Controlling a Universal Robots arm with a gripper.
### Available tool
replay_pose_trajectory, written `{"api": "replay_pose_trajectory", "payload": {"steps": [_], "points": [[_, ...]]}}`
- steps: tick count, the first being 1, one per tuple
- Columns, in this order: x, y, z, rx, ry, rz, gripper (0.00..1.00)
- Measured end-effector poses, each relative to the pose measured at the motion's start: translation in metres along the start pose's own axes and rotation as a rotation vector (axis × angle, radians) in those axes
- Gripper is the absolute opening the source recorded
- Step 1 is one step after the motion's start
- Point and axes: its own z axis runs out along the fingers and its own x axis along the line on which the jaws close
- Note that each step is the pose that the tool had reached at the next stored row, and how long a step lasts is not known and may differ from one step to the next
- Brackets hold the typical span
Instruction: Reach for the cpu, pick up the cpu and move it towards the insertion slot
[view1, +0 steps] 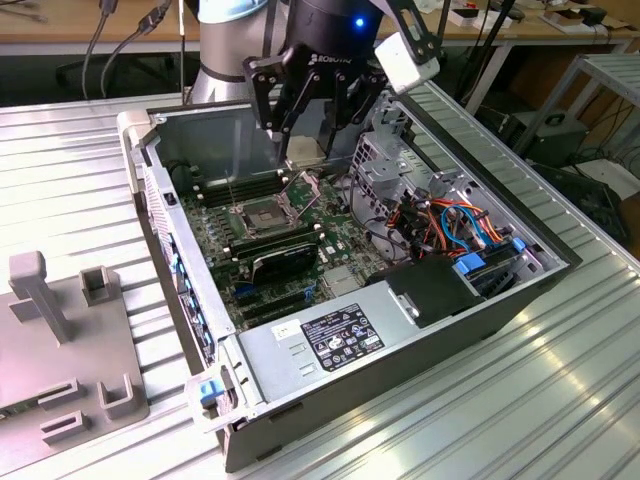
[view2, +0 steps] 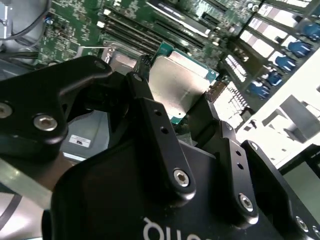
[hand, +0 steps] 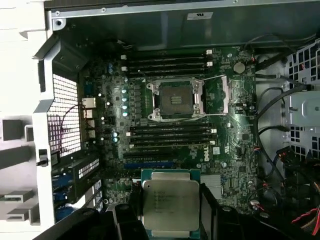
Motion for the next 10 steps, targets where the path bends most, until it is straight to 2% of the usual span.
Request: {"api": "replay_pose_trajectory", "payload": {"steps": [1, 2, 10], "points": [[-0.0064, 0.0021, 0.0008, 0.0001, 0.0001, 0.000, 0.55], [-0.0078, 0.0022, 0.0008, 0.0001, 0.0000, 0.001, 0.55], [-0.0080, 0.0023, 0.0008, -0.0001, 0.0001, 0.005, 0.55]]}}
